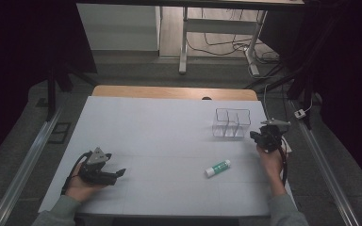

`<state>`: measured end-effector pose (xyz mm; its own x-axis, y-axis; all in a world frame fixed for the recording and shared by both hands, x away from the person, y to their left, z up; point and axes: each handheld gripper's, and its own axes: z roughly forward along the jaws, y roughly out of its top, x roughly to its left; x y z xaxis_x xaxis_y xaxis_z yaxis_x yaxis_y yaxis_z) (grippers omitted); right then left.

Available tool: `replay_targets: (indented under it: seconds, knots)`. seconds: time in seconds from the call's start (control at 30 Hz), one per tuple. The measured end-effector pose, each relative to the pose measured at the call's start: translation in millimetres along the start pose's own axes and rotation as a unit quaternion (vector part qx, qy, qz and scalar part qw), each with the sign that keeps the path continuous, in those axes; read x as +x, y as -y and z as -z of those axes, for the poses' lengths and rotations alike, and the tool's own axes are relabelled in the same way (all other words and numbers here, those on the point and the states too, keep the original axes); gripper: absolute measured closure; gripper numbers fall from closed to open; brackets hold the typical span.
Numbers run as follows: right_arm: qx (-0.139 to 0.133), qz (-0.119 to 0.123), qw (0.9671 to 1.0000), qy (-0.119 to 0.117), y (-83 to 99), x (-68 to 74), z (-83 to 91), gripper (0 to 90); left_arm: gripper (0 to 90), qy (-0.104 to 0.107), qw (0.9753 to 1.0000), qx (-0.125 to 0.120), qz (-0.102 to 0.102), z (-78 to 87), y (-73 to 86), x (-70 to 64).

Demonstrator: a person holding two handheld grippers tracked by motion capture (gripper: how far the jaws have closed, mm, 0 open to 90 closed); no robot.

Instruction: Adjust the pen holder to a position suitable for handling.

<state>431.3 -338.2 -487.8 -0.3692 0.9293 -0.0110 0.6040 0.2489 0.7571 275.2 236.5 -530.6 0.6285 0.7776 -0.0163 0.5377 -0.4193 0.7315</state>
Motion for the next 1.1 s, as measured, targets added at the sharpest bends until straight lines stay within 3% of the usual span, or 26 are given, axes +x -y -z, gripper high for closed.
replay_targets:
  seconds: [0.4, 0.57, 1.1]
  knots:
    - [-0.005, -0.007, 1.0000, 0.003, -15.4, -15.4, -15.9, 89.7, 16.6, 0.001, 1.0000, -0.003, 0.003, 0.2, 0.2, 0.6]
    - [-0.008, -0.018, 0.9998, -0.007, -18.3, -20.3, -19.1, 89.7, 16.6, 0.002, 1.0000, -0.003, 0.002, 0.1, 0.3, 0.2]
    - [0.003, -0.003, 0.9997, -0.025, -22.5, -17.6, -30.2, 89.6, 16.4, 0.002, 1.0000, 0.000, -0.005, -0.8, 0.5, -1.0]
